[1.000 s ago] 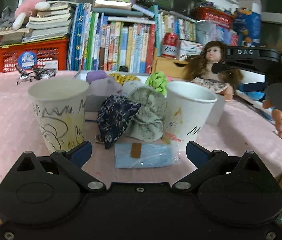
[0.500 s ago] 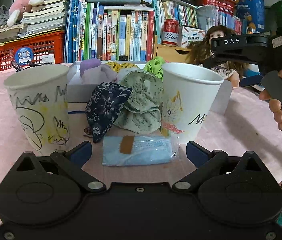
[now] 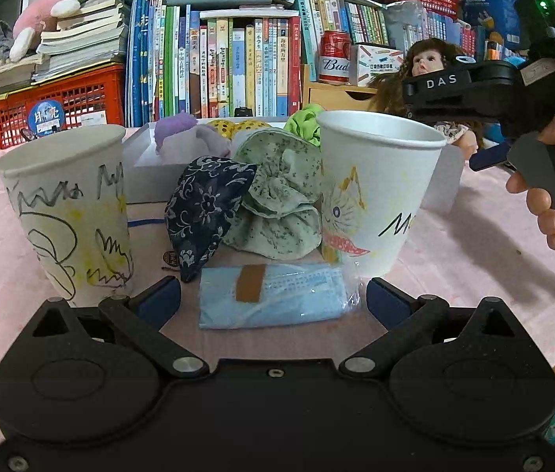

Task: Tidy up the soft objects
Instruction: 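Grasp the white foam block with the right gripper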

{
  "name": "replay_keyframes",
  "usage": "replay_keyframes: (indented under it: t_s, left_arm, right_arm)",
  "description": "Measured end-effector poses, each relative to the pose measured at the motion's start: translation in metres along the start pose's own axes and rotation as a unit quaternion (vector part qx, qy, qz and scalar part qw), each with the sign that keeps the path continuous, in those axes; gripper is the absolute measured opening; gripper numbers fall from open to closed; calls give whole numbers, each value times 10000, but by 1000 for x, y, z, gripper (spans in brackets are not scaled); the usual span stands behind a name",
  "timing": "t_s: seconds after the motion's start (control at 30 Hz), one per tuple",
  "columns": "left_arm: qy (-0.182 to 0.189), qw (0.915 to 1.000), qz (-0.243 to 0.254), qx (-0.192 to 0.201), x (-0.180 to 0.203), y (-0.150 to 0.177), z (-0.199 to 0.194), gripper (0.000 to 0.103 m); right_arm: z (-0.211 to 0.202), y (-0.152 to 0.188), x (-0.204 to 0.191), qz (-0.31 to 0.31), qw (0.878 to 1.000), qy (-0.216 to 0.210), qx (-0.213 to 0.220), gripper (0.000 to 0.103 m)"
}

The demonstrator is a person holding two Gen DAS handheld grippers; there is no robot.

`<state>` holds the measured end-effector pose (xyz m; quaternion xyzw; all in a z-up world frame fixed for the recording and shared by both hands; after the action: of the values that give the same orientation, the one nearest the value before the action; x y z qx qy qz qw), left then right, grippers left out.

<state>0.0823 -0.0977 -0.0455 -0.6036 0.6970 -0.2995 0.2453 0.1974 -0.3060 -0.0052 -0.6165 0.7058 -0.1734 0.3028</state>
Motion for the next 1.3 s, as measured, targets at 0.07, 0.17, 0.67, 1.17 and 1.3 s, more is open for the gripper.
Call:
replay_keyframes:
  t_s: [0.07, 0.17, 0.67, 1.17, 1.3]
  left_arm:
    - [-7, 10000, 10, 16, 0, 0, 0, 101]
    - [-14, 10000, -21, 34, 2, 1, 1, 101]
    - [77, 9999, -16, 114, -1, 1, -4, 82]
    - [219, 9997, -105, 80, -11, 5, -20, 81]
    - [207, 9997, -85, 119, -12, 6, -23, 81]
  right_arm:
    - [1, 1, 1, 20, 10000, -10, -13, 102]
    - [3, 2, 1, 49, 10000, -36, -41, 101]
    - [1, 7, 2, 69, 9998, -132, -128, 70]
    - [-51, 46, 14, 521, 9932, -1033, 133, 70]
    - [-63, 65, 20, 661, 9859, -1534, 41, 70]
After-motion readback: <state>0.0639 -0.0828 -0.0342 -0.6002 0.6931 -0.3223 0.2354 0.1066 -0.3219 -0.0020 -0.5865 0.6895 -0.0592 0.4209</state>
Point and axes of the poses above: each gripper's, at about its wrist camera, not at the fingertips, and z roughly the way its jaws point, x to its right, y to its underside, the point moved 6 cm from there along z, roughly the way its jaws point, and after that the axes turned 13 degrees about -x, right-handed, at the moved point
